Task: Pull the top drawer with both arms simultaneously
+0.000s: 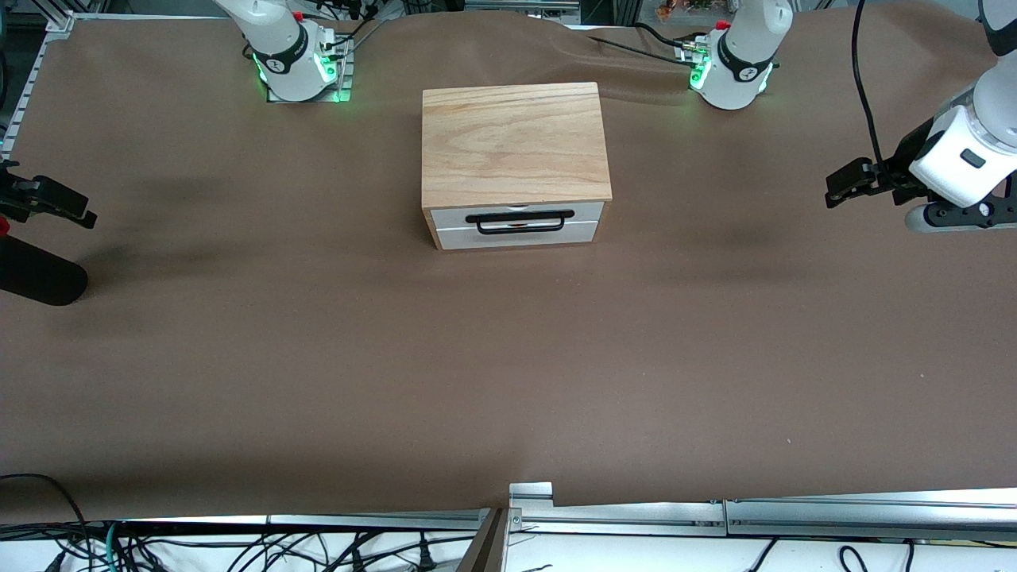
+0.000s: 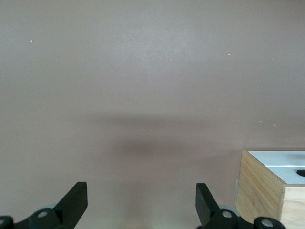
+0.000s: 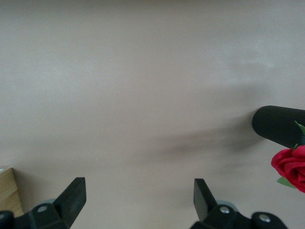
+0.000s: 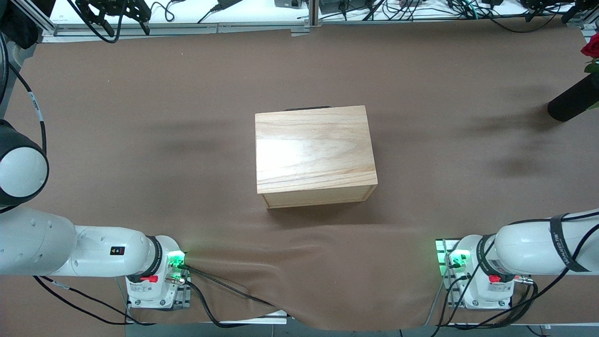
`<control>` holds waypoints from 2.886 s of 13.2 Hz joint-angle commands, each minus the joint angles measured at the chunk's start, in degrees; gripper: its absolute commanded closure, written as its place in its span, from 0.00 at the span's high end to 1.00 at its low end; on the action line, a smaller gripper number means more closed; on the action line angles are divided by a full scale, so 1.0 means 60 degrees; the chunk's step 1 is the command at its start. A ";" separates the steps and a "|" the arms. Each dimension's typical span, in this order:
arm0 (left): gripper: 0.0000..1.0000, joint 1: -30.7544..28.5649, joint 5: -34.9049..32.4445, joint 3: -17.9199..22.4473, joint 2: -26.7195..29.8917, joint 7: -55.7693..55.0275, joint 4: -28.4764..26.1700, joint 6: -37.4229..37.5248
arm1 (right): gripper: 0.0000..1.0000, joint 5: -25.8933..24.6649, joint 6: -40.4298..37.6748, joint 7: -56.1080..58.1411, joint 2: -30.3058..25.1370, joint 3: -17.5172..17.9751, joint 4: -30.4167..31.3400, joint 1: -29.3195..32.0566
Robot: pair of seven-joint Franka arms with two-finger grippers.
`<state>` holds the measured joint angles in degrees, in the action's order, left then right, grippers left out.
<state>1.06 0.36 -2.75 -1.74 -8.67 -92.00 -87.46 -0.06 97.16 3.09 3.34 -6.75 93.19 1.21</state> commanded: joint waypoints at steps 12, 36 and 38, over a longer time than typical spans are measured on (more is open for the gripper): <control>1.00 -0.0103 0.0479 -0.0055 0.0086 -0.0034 -0.0339 -0.0071 | 1.00 -0.0136 -0.0095 -0.0076 0.0276 0.0129 -0.0209 0.0149; 1.00 -0.0410 1.4244 -0.2032 -0.3955 1.1546 -0.5394 -0.4425 | 0.99 1.3290 0.0416 0.6191 0.5478 0.0334 0.0786 -0.1825; 1.00 -0.0396 1.5257 -0.2076 -0.4337 1.2210 -0.5394 -0.3562 | 0.99 1.4725 0.0783 0.6878 0.5479 0.0320 0.1269 -0.2412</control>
<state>-0.18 86.98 -14.24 -25.51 59.48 -124.96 -113.02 82.09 99.83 40.40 37.68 -4.62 97.44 -10.57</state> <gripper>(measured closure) 0.000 0.004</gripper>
